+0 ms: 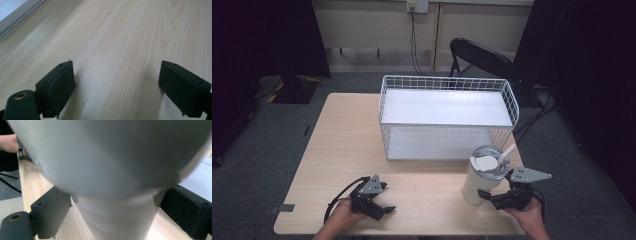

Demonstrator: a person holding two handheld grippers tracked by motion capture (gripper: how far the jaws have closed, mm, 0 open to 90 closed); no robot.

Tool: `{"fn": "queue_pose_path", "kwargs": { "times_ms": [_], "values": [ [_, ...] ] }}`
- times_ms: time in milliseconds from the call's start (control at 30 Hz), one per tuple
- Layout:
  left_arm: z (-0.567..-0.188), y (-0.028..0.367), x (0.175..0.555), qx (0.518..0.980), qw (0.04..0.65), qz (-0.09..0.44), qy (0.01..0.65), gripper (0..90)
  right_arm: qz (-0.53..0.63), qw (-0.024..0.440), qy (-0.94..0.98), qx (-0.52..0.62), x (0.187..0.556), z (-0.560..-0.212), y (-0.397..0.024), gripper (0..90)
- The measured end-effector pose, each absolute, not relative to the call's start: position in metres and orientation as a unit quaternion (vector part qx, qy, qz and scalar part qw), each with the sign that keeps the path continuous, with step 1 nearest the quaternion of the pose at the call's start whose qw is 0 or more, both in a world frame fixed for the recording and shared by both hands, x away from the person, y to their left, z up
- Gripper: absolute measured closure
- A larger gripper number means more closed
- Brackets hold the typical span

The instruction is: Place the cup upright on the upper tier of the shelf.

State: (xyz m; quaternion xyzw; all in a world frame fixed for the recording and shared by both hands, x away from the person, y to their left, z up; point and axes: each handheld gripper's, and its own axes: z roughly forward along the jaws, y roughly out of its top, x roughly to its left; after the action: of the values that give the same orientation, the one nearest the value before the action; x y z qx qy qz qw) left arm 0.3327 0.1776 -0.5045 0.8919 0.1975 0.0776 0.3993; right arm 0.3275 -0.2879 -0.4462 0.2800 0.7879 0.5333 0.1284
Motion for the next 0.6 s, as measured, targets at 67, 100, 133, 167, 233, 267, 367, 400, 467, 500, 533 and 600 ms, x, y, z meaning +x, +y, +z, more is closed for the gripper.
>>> {"fn": "queue_pose_path", "kwargs": {
  "times_ms": [67, 100, 133, 167, 233, 267, 367, 400, 467, 500, 533, 600],
  "values": [
    [-0.5045, 0.1776, 0.3327, 0.892, 0.399, 0.078, 0.198, 13.0, 0.536, 0.132, 0.785, 0.281, 0.3282, -0.4464, -0.2856, 8.1],
    [-0.5045, 0.1776, 0.3327, 0.892, 0.399, 0.078, 0.198, 13.0, 0.538, 0.133, 0.784, 0.28, 0.3287, -0.4465, -0.2847, 8.0],
    [-0.5045, 0.1776, 0.3327, 0.892, 0.399, 0.078, 0.198, 13.0, 0.539, 0.133, 0.783, 0.281, 0.3289, -0.4467, -0.2837, 7.8],
    [-0.5045, 0.1776, 0.3327, 0.892, 0.399, 0.078, 0.198, 13.0, 0.539, 0.133, 0.783, 0.281, 0.3289, -0.4467, -0.2837, 7.8],
    [-0.5045, 0.1776, 0.3327, 0.892, 0.399, 0.077, 0.197, 13.0, 0.542, 0.137, 0.781, 0.278, 0.3302, -0.4471, -0.2826, 7.7],
    [-0.5044, 0.1777, 0.3327, 0.892, 0.399, 0.078, 0.198, 13.0, 0.543, 0.137, 0.78, 0.277, 0.3304, -0.4474, -0.2825, 7.7],
    [-0.5045, 0.1777, 0.3327, 0.892, 0.399, 0.078, 0.198, 13.0, 0.547, 0.139, 0.778, 0.276, 0.3304, -0.4482, -0.2824, 7.6],
    [-0.5045, 0.1777, 0.3326, 0.892, 0.399, 0.077, 0.198, 13.0, 0.548, 0.139, 0.777, 0.277, 0.3302, -0.4486, -0.2824, 7.6],
    [-0.5045, 0.1777, 0.3327, 0.892, 0.399, 0.077, 0.198, 13.0, 0.555, 0.141, 0.772, 0.277, 0.3301, -0.4504, -0.2821, 7.4],
    [-0.5045, 0.1777, 0.3327, 0.892, 0.399, 0.077, 0.198, 13.0, 0.555, 0.141, 0.772, 0.277, 0.3301, -0.4504, -0.2821, 7.4],
    [-0.5045, 0.1776, 0.3327, 0.892, 0.399, 0.078, 0.198, 13.0, 0.559, 0.141, 0.769, 0.278, 0.33, -0.4517, -0.2812, 7.2],
    [-0.5045, 0.1776, 0.3327, 0.892, 0.4, 0.078, 0.198, 13.1, 0.564, 0.14, 0.766, 0.277, 0.3304, -0.4531, -0.2803, 7.0]
  ]
}}
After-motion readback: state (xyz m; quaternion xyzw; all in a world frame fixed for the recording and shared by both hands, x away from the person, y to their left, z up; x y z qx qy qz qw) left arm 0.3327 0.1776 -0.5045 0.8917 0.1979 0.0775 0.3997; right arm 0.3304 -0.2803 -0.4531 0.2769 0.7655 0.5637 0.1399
